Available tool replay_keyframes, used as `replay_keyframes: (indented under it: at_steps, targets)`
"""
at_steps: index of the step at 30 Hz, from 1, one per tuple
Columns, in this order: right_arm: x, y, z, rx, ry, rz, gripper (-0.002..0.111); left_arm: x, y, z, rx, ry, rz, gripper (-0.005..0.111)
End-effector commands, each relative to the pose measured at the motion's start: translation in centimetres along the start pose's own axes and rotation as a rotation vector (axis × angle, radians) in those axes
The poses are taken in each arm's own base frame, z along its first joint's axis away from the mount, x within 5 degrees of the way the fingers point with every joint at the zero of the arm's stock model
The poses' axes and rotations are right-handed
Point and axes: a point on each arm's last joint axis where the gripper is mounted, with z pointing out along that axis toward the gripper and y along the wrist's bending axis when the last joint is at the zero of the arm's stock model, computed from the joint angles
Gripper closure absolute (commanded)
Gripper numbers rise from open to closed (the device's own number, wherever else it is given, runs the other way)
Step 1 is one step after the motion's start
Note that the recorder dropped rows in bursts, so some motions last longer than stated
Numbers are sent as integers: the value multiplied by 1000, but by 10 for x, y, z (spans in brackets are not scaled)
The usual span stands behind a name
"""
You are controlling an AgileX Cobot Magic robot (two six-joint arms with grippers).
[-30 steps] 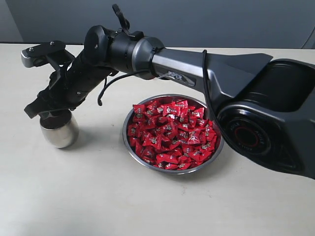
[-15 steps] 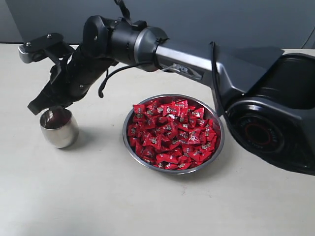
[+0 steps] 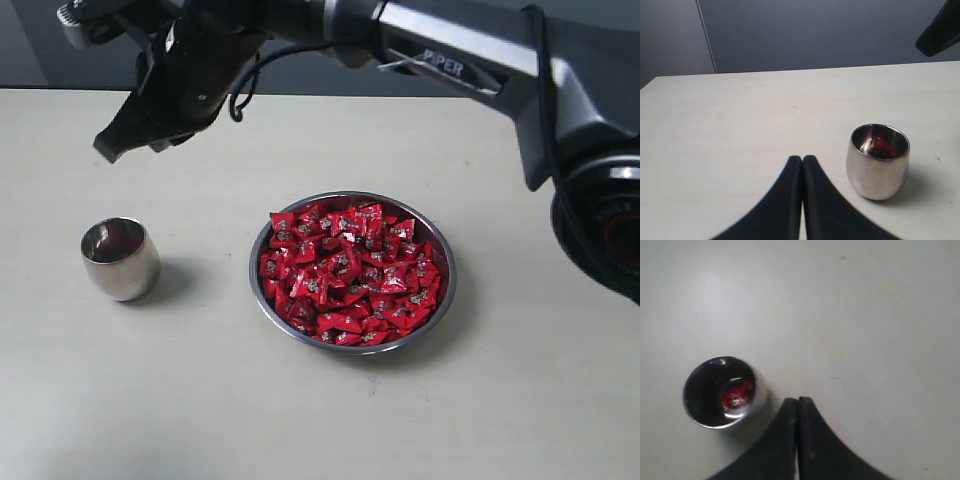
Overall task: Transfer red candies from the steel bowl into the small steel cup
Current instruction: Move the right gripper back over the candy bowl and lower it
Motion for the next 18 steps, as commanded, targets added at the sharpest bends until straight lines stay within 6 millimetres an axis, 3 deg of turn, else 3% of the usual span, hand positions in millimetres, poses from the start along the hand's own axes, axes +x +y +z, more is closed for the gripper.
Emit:
replay_keyframes:
  at_steps: [1,9,18]
  targets:
    - [4,-33,-24,38,19,82,109,1,0,0,0,-2,-3,106]
    - [20,-64,-42,73,67,200,109,1,0,0,0,-2,-3,106]
    - [67,-79,-43,128,60,310,109,1,0,0,0,-2,-3,106]
